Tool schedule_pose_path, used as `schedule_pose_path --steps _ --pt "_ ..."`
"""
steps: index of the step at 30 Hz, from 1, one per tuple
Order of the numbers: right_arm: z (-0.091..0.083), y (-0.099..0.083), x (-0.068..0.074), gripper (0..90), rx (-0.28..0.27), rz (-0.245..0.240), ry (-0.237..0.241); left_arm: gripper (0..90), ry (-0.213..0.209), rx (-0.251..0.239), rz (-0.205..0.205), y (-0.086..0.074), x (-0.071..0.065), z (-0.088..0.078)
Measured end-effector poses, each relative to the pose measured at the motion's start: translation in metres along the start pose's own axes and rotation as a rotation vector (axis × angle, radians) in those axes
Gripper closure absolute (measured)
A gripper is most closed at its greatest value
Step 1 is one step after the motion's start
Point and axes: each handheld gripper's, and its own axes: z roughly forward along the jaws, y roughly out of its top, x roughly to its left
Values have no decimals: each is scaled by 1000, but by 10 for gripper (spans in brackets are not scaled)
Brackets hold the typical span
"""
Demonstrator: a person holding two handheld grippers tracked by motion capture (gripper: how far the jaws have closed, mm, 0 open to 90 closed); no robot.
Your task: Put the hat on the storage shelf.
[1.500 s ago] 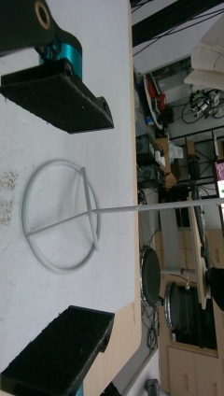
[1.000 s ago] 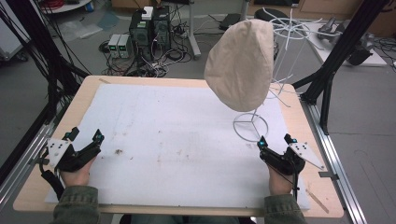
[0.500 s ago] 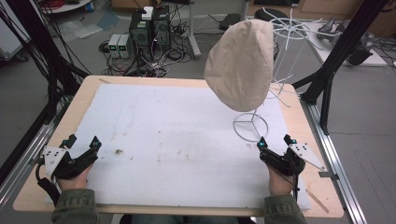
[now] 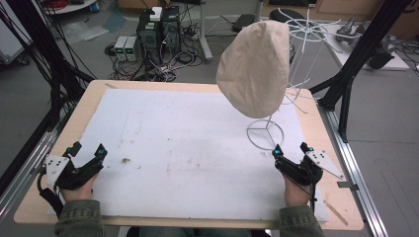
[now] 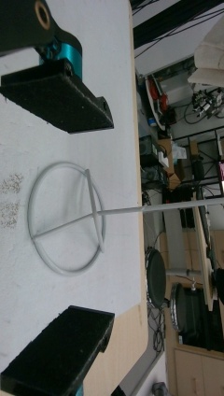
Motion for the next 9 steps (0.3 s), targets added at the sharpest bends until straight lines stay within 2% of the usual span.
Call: schedule_pose_path --steps 9 --pt "1 0 0 66 3 2 -1 184 2 -5 -13 0 1 0"
